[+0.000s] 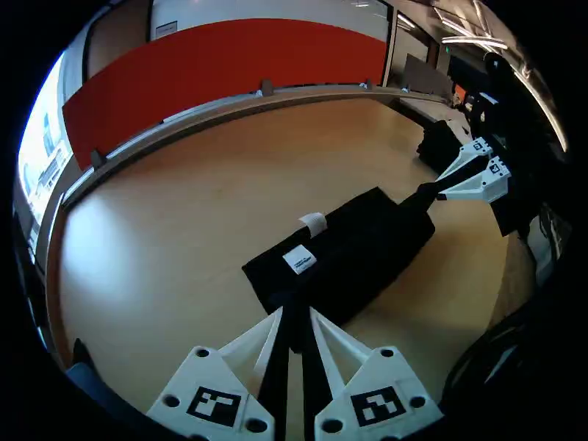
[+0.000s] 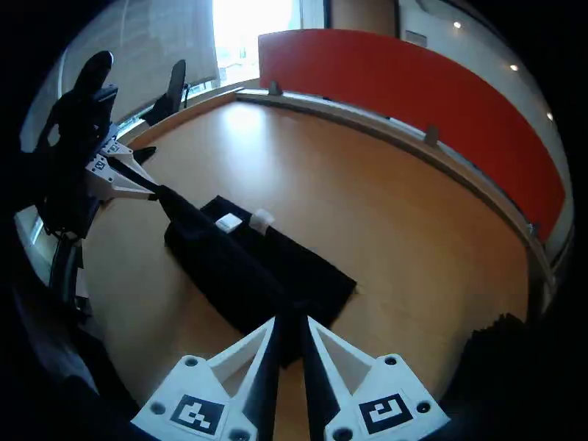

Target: Fold towel

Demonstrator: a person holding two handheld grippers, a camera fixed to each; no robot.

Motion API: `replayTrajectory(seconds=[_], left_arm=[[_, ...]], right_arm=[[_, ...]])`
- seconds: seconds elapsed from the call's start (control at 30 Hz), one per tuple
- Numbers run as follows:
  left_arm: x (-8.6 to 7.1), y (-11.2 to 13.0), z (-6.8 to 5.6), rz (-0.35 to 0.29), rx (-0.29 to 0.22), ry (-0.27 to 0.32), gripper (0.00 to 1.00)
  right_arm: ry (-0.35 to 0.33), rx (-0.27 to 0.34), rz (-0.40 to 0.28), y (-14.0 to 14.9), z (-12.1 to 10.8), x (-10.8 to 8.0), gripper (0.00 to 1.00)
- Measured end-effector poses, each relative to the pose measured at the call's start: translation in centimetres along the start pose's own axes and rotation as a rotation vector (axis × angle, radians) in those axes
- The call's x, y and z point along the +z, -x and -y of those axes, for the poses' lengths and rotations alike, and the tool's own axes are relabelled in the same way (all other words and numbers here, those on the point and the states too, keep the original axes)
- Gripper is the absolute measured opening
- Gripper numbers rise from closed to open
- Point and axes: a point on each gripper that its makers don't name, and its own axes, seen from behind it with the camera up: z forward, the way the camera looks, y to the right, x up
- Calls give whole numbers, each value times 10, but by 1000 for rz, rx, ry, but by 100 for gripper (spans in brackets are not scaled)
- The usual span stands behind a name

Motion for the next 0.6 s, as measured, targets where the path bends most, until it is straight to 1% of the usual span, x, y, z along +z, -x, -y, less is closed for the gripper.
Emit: replayTrajectory(seconds=[0.2, 0.6], left_arm=[[16, 9, 1, 27, -3, 3, 10], [48, 17, 12, 49, 3, -30, 12]], right_arm=[[1, 21, 28, 7, -5, 14, 17], [19, 56, 66, 19, -14, 42, 17]])
